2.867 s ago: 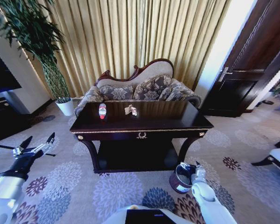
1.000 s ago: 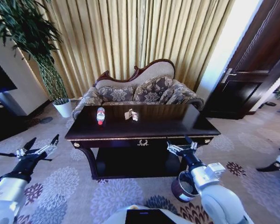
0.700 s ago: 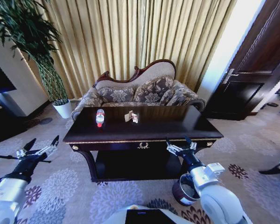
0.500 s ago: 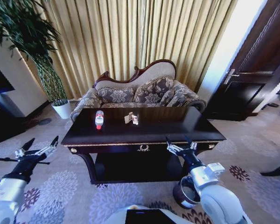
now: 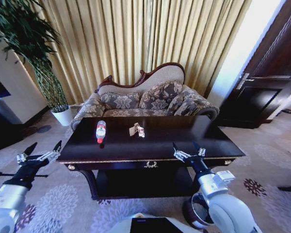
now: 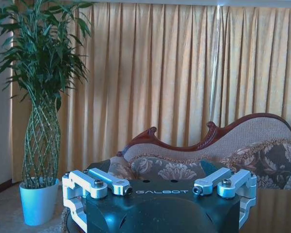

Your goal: Move to the front of the table and place the trash on the table into the trash bin.

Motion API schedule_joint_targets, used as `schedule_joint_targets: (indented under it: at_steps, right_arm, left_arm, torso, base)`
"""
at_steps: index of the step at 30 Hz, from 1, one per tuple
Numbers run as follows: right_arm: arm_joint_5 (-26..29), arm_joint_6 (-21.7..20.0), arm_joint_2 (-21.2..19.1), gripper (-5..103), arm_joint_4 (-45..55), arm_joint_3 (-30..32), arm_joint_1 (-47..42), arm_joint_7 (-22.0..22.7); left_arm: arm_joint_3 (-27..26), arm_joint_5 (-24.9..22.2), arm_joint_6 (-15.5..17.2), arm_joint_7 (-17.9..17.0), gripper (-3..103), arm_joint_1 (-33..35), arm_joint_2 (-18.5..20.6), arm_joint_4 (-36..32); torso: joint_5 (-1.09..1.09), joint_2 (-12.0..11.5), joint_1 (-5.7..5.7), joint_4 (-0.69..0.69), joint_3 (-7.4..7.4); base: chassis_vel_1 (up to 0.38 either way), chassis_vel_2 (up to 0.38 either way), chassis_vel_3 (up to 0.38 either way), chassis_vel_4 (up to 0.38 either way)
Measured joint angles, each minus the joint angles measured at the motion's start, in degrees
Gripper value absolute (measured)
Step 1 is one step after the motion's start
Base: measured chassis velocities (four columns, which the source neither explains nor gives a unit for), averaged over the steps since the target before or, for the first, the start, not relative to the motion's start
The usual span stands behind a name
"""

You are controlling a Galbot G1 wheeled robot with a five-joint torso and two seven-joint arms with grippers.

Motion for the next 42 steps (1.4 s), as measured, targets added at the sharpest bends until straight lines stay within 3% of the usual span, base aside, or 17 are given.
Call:
schedule_joint_targets:
  at_steps: [7,9,13,17,21,26,30,36,42]
  right_arm:
    - [10.2,-3.4,-5.8,100,-2.2,-0.8,5.3,2.7]
    - [15.3,-4.8,-8.2,100,-2.9,-1.9,7.6,4.0]
    - [18.4,-5.4,-11.0,100,-4.2,-4.0,10.7,4.4]
    - [22.5,-5.6,-15.7,100,-9.0,-8.9,19.6,5.4]
    - [25.7,-5.9,-17.5,100,-13.3,-12.7,26.1,6.2]
    - [31.1,-8.7,-18.3,100,-17.6,-19.6,35.4,9.0]
    - [32.0,-9.5,-18.2,100,-20.8,-24.8,42.6,10.2]
    - [32.8,-11.1,-14.7,100,-26.9,-34.3,52.9,11.0]
    - [32.0,-11.3,-11.3,100,-30.7,-39.1,56.3,11.2]
  left_arm:
    - [0.1,-0.2,-0.1,0.0,100,0.5,-0.2,-0.5]
    - [0.4,0.2,-0.2,0.0,100,0.5,-0.3,-0.9]
    - [0.8,0.9,-0.2,0.0,100,0.7,-0.5,-1.5]
    - [1.8,1.4,-0.2,-0.7,100,0.9,-1.1,-3.0]
    - [3.6,2.3,0.5,-2.0,100,0.0,-1.7,-3.9]
    - [7.1,3.6,2.7,-4.3,100,-2.4,-2.3,-4.0]
    - [8.2,3.7,3.7,-5.5,100,-3.1,-2.0,-4.0]
    - [7.0,3.7,3.9,-5.7,100,-2.1,-1.9,-4.0]
    - [6.0,3.7,3.9,-5.6,100,-1.6,-2.4,-4.0]
  torso:
    - [0.02,0.0,-0.06,0.01,-0.02]
    - [0.02,0.0,-0.07,0.01,-0.03]
    - [0.02,0.0,-0.06,0.00,-0.02]
    - [0.00,0.0,-0.04,0.02,-0.01]
    - [0.02,0.0,-0.05,0.01,-0.01]
    - [0.00,0.0,-0.04,-0.01,0.00]
    - [-0.02,0.0,-0.04,0.00,0.00]
    - [0.00,0.0,-0.03,0.01,0.00]
    - [-0.01,0.0,-0.03,0.01,-0.01]
  base:
    - [-0.006,0.016,0.017,-0.007]
    - [0.000,0.000,0.000,0.000]
    - [0.000,0.000,0.000,0.000]
    - [0.000,0.000,0.000,0.000]
    - [0.000,0.000,0.000,0.000]
    - [0.000,0.000,0.000,0.000]
    - [0.000,0.000,0.000,0.000]
    - [0.000,0.000,0.000,0.000]
    - [0.000,0.000,0.000,0.000]
